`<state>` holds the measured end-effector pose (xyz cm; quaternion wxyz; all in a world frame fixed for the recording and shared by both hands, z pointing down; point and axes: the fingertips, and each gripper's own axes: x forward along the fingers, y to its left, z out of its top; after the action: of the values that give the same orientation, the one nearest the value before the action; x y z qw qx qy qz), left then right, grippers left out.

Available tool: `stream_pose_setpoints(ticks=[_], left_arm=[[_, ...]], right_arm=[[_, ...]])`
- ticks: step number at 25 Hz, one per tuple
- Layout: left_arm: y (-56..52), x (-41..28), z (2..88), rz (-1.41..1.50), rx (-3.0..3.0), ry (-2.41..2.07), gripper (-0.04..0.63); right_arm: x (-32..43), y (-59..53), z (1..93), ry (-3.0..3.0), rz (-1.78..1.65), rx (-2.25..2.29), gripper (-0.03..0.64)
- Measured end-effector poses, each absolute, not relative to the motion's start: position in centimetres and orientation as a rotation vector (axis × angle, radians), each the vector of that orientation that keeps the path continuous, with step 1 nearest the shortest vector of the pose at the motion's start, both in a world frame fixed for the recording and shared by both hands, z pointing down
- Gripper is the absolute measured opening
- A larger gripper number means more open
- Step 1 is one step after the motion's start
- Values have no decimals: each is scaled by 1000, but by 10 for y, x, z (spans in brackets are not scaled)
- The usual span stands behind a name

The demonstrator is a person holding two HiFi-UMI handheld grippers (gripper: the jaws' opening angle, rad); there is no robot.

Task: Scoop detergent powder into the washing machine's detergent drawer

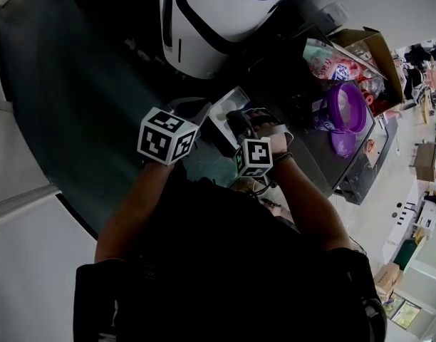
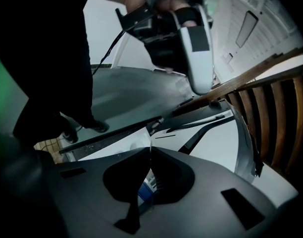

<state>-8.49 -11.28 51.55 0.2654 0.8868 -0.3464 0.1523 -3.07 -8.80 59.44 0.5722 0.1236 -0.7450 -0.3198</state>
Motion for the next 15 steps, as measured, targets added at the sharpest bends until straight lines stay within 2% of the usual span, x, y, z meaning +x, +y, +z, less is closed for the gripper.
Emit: stream_pose_setpoints(ticks=[15], left_arm=[[-100, -94, 521, 409, 2383, -936, 8]], right_arm=[[-27, -89, 601, -1705, -728, 359, 18]])
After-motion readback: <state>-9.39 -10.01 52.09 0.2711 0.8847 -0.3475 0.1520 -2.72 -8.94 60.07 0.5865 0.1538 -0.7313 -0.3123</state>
